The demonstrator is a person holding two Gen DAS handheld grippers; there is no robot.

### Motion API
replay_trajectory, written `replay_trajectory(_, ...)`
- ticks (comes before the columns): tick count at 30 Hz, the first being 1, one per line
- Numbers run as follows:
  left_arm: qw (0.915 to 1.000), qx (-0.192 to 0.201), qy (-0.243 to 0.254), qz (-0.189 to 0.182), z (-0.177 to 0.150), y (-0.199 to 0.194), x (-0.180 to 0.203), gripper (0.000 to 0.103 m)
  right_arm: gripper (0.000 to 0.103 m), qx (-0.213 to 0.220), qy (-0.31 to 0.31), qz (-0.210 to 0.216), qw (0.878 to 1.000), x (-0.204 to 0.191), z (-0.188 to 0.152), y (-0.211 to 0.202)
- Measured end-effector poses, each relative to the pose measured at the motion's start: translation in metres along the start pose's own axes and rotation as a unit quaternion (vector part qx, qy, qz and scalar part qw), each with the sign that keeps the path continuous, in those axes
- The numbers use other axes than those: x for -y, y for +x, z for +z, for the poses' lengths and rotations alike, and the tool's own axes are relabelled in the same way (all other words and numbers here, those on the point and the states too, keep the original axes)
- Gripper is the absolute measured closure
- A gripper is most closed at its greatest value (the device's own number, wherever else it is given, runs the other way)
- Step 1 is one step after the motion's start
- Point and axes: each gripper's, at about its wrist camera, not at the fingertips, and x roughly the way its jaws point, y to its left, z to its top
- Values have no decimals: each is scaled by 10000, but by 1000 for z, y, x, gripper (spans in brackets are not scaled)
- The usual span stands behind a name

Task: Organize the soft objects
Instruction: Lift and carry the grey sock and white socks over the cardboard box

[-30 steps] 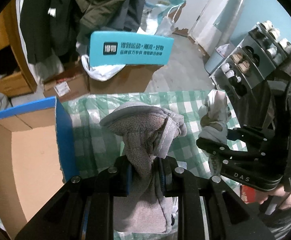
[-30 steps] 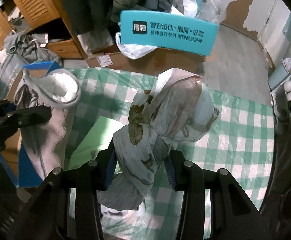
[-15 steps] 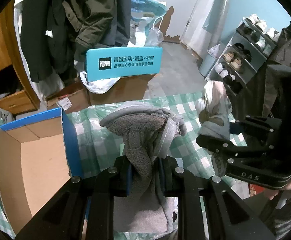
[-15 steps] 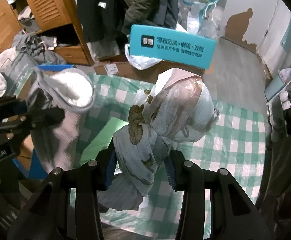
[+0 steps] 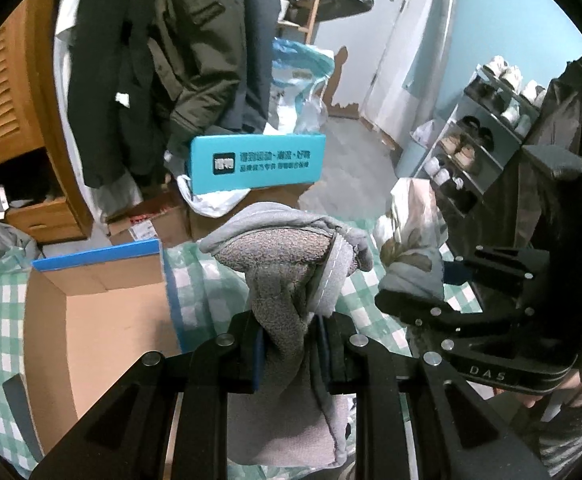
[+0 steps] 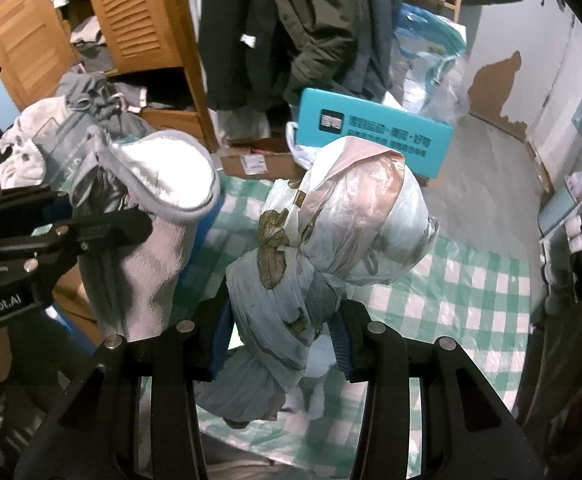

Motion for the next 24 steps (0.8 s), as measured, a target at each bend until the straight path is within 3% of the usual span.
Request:
replay_trajectory(16,9986,390,-277,244,-10,-46,-45,82,61,51,-388,358,9986,-58,21,3)
replay_trajectory(24,9962,485,-469,546,-20,-58,-80,82,61,-65,-546,547,9970,-89,31,18)
